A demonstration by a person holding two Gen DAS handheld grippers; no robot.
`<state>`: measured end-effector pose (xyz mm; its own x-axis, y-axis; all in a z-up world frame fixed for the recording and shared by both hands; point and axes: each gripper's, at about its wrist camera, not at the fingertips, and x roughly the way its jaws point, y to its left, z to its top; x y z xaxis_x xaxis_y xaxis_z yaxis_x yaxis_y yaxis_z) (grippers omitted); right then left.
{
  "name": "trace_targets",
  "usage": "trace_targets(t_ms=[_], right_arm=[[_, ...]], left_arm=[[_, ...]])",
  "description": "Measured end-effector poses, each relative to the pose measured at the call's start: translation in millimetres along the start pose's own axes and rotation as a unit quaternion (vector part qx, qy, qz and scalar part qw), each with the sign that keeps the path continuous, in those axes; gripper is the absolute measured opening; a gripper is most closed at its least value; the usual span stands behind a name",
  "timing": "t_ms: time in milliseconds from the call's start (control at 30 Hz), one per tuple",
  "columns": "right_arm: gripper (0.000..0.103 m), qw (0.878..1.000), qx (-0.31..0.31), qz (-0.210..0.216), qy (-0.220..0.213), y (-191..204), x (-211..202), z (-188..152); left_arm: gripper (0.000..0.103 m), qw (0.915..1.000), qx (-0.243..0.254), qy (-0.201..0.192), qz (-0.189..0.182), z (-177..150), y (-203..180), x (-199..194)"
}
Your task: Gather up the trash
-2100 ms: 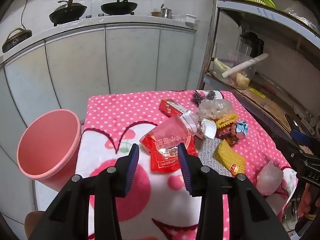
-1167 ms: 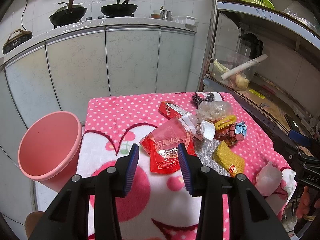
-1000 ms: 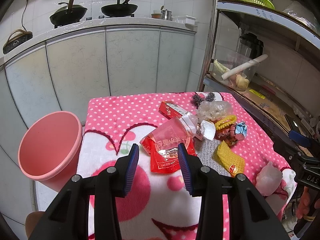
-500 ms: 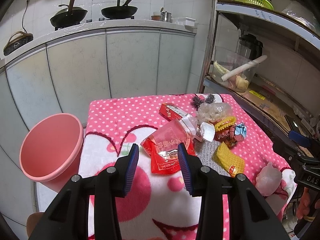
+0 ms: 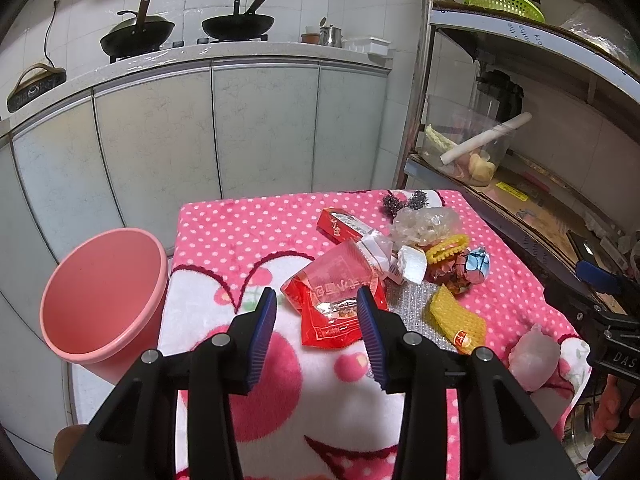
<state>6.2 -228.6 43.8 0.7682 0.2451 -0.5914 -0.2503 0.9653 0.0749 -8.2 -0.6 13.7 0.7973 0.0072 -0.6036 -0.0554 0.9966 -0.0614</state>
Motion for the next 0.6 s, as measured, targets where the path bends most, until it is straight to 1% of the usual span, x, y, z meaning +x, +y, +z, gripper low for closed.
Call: trace_targets(t_ms=[467,533,567,600], right_arm=[[0.090,1.000,-0.004,0.002,-0.011,1,-9,1],[0.090,1.000,-0.004,0.002,-0.012,0,-10,0],[0.090,1.000,-0.004,0.002,-0.013,0,-11,0],[0.090,1.000,-0.005,0.002,-0.014,0,-12,0]], left_arm=[[0.045,1.0000,0.000,-0.004,-0.001,-1,0,-6],[0.049,1.0000,-0.001,-0.006,-0.007,-1,1,-7],[0.053,0.9999,-0.001,-0.006,-0.009,-1,1,-8],[0.054,0.9999,-0.002,-0.009,-0.012,-1,2,-9]])
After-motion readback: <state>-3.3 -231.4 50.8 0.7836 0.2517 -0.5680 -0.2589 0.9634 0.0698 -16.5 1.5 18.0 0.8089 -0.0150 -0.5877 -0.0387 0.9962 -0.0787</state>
